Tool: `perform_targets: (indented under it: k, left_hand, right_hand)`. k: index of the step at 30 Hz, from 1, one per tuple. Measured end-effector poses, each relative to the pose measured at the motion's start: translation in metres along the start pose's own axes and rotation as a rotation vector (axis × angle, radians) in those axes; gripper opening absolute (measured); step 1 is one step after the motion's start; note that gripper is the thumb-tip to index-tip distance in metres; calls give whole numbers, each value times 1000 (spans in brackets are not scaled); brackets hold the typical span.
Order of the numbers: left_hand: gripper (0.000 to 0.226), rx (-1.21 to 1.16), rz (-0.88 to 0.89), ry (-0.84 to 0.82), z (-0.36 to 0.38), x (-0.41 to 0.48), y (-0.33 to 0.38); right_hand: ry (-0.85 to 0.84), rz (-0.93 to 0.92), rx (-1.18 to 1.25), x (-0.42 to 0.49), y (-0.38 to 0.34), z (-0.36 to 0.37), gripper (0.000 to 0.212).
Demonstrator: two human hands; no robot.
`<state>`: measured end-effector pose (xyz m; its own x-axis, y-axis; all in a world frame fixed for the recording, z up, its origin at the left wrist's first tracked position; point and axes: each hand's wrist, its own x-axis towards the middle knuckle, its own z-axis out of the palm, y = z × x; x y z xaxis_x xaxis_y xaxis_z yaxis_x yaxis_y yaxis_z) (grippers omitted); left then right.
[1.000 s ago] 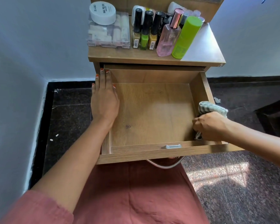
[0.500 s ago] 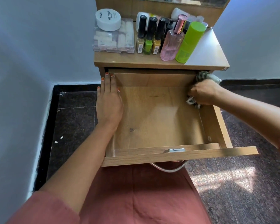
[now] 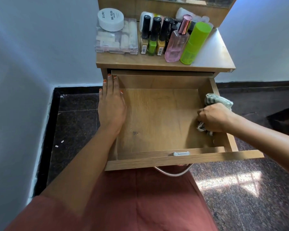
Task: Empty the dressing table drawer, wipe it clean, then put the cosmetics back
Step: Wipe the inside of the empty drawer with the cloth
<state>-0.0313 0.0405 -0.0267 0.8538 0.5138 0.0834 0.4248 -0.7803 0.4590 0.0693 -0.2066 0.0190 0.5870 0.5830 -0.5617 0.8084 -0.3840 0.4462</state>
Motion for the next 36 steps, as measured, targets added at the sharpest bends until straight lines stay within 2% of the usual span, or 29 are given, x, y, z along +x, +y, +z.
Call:
perform_targets:
  k: [7,9,11,13,14,15,17,21,27,32,34,36]
  left_hand:
    - [47,-10,-2,-5,1,0,0]
    - [47,-8,-2,-4,1,0,0]
    - [47,-11,-3,0,1,1,0]
    - [47,-13,-5,1,1,1,1]
    - [47,-13,-3,2,0,1,1]
    - [47,-13,-2,2,0,1,1]
    - [46,-20,-2,-1,0,1,1]
    - [46,-17,-1,7,0,1,2]
    - [47,-11,2,11,2,0,0]
    - [47,-38,-4,1,1,1,1]
    - [47,-48,-5,-1,1,1,1]
    - [47,-55,-4,-1,1,1,1]
  right_hand:
    - [-125,-1,85,-26,-22,7,27]
    - [-125,60,261,-24,-18,-2,25]
    - [-4,168,643,-20,-11,-11,20]
    - [245,301,1003,-14,-7,-21,21]
    - [377,386,1074,-11,-6,-25,22]
    - [486,481,1061,-7,-4,-28,22]
    - [592,673,941,1,-2,-33,21]
    - [532,872,965,16,3,-25,36]
    - [589,904,1177,49,-13,-19,43]
    - [722,958,1677,81,-23,-38,48]
    - [734,925,1737,90,-38,-47,53]
    - [743,787,1709,100,-61,-58,54]
